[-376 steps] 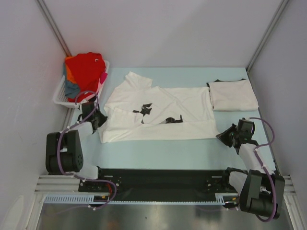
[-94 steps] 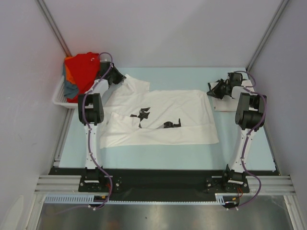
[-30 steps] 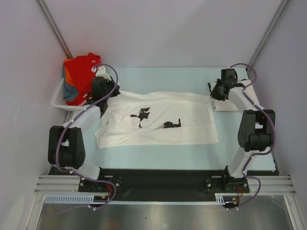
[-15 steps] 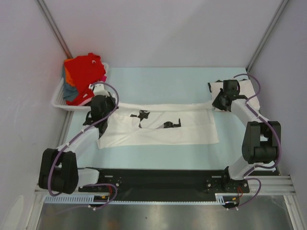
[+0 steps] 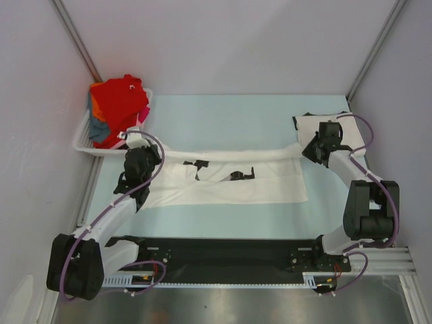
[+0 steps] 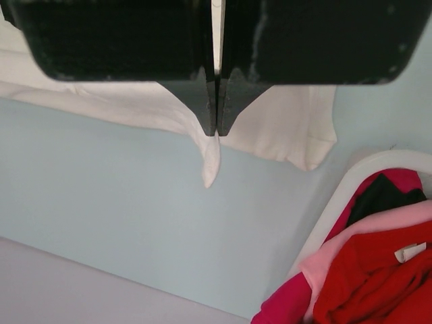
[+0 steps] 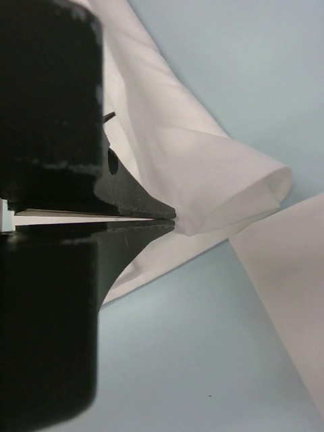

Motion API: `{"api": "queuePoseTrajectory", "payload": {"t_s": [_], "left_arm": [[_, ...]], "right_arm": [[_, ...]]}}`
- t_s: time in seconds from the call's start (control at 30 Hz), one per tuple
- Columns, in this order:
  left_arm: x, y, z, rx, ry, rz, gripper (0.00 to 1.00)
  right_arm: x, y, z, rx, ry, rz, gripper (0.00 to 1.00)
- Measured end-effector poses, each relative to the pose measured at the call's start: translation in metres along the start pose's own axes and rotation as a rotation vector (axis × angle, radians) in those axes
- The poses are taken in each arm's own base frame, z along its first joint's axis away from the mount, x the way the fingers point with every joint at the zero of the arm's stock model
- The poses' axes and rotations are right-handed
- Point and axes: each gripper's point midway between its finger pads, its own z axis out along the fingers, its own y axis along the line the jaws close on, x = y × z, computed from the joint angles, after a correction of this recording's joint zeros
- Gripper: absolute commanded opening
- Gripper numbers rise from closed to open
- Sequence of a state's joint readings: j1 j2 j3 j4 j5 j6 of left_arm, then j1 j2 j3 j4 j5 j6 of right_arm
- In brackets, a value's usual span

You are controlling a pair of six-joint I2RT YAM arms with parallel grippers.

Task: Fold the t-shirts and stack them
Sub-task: Fold the tshirt

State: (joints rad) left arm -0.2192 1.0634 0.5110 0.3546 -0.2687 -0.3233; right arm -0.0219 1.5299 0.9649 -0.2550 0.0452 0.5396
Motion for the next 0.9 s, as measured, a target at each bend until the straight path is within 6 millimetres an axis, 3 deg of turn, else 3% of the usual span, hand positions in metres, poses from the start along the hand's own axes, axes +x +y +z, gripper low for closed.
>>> {"api": "queuePoseTrajectory", "payload": {"t_s": [0.2, 0.37, 0.53, 0.73, 0.87, 0.9], "left_arm": [[0.013, 0.01, -0.011, -0.026, 0.018, -0.009, 0.0], [0.02, 0.011, -0.013, -0.032, 0.043, -0.029, 0.0], [0.045, 0.019, -0.024, -0.049, 0.101, -0.063, 0.0], [0.057, 0.026, -0.041, -0.059, 0.12, -0.101, 0.01], [0.068, 0.03, -0.047, -0.072, 0.143, -0.133, 0.12], [0.073, 0.032, -0.049, -0.078, 0.153, -0.143, 0.16]], "right_arm": [[0.011, -0.004, -0.003, -0.016, -0.008, 0.025, 0.0], [0.04, -0.022, 0.003, 0.0, 0.016, 0.072, 0.0], [0.062, -0.035, 0.007, 0.018, 0.037, 0.106, 0.0], [0.052, -0.029, 0.0, -0.015, -0.029, 0.127, 0.07], [0.048, -0.028, -0.006, -0.034, -0.076, 0.139, 0.18], [0.049, -0.029, -0.007, -0.035, -0.083, 0.142, 0.24]]}}
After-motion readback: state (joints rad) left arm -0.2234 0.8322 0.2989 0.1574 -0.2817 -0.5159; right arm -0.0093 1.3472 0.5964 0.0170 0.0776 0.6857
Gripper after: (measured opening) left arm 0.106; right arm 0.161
